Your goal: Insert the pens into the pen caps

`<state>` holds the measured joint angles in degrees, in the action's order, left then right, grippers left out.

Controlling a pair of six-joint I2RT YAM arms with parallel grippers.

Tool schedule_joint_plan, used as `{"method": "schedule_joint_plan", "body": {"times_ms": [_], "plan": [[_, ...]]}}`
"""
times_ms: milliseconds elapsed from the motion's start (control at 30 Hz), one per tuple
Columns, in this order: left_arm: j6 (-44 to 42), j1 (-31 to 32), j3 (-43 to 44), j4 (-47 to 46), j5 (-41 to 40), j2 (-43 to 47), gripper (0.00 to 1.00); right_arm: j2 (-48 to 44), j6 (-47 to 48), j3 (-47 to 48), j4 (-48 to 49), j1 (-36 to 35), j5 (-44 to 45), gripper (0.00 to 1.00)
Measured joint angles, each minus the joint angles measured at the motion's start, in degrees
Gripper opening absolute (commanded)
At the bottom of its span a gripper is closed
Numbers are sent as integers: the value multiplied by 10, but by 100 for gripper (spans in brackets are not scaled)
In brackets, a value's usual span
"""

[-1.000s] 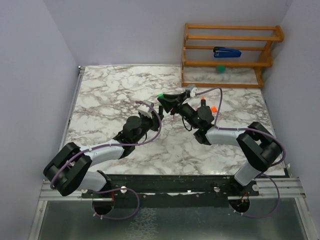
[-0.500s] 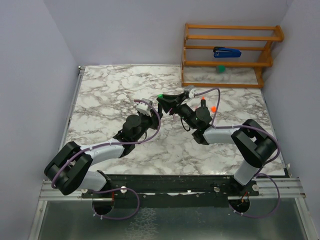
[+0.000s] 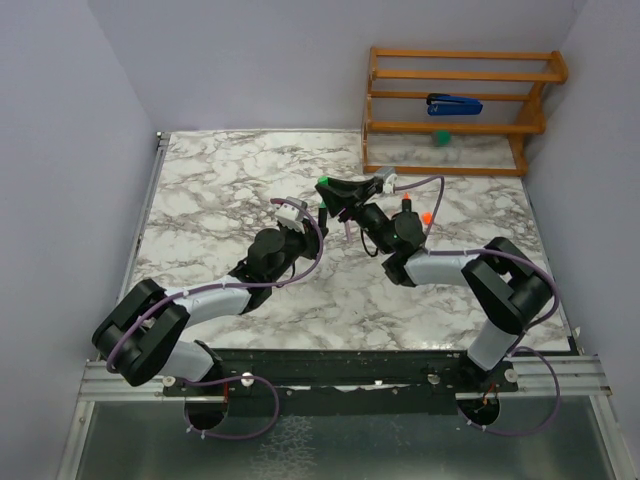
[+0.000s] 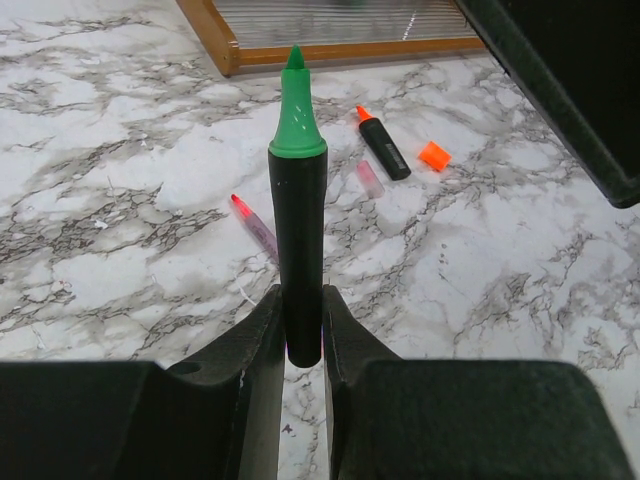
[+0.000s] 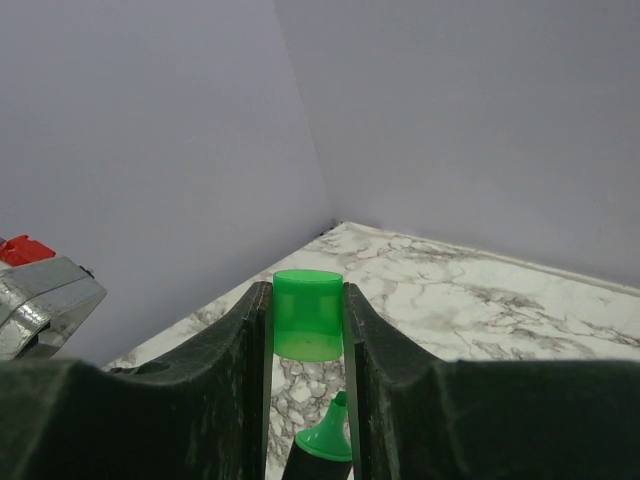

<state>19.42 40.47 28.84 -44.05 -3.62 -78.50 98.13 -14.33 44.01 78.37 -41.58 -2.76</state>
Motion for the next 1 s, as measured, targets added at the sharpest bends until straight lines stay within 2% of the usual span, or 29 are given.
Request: {"method": "schedule_joint_plan", "body": {"times_ms": [1000], "plan": [[-17,0,10,0,-17,0,0,6,-3,-28,-13,0,21,1]]}}
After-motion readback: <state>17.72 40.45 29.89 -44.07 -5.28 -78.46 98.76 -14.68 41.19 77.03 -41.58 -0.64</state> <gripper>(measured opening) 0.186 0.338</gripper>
